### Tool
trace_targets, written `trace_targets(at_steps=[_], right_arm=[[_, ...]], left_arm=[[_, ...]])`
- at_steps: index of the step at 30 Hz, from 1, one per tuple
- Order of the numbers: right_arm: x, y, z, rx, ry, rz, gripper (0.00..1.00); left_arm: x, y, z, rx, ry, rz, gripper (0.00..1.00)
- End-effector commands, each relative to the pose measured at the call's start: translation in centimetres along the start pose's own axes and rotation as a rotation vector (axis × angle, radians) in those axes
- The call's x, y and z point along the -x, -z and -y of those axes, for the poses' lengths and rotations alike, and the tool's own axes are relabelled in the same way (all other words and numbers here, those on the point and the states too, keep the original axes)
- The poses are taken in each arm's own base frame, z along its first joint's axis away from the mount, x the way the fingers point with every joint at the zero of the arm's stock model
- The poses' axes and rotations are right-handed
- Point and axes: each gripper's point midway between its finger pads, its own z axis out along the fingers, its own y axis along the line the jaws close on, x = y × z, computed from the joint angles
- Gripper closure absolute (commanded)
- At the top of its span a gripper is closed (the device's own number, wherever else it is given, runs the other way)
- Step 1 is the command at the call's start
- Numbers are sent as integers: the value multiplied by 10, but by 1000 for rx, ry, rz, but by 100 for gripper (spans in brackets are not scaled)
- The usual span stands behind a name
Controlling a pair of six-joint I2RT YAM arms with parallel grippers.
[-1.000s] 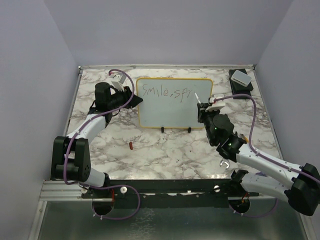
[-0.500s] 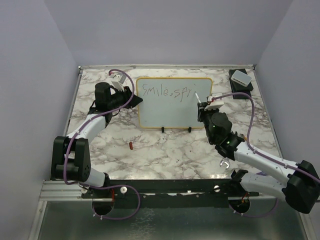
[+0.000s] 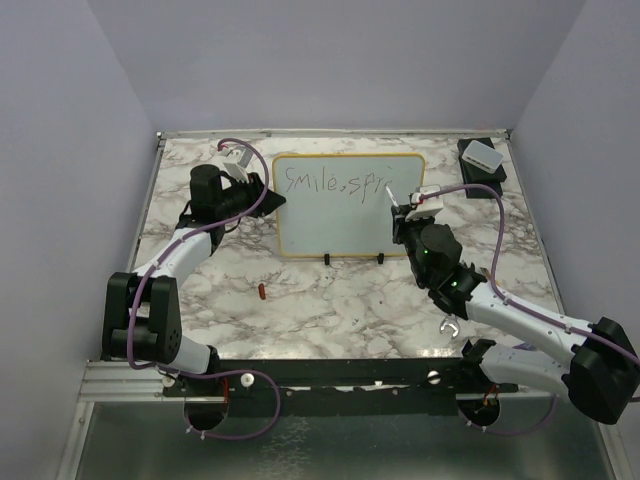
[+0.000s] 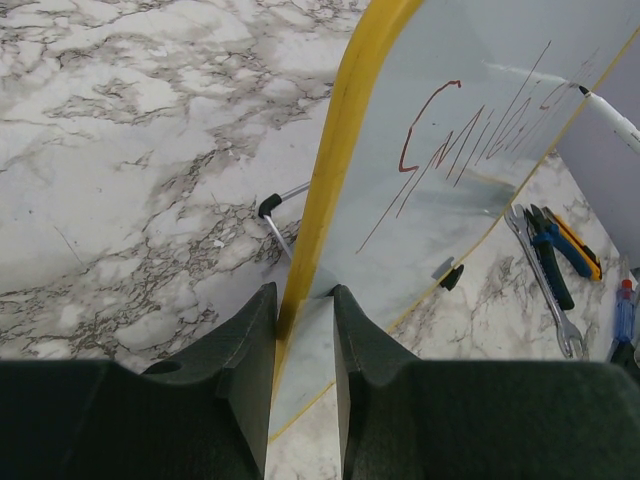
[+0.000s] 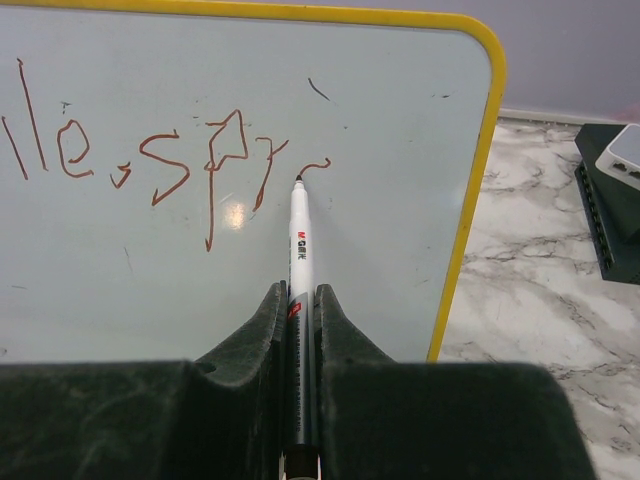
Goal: Write a sentence on the whiteboard
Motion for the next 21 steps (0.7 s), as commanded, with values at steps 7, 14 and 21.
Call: trace_targets(at_steps=[7, 14, 21], right_arm=[[1, -3, -3, 16, 7, 3, 99], [-6, -1, -2, 11, 7, -14, 99], [-10, 0, -2, 14, 6, -25, 99]], left_arm=[[7, -1, 6, -17, -25, 12, 73], [6, -1, 6, -17, -23, 12, 73], [7, -1, 6, -15, -23, 13, 73]])
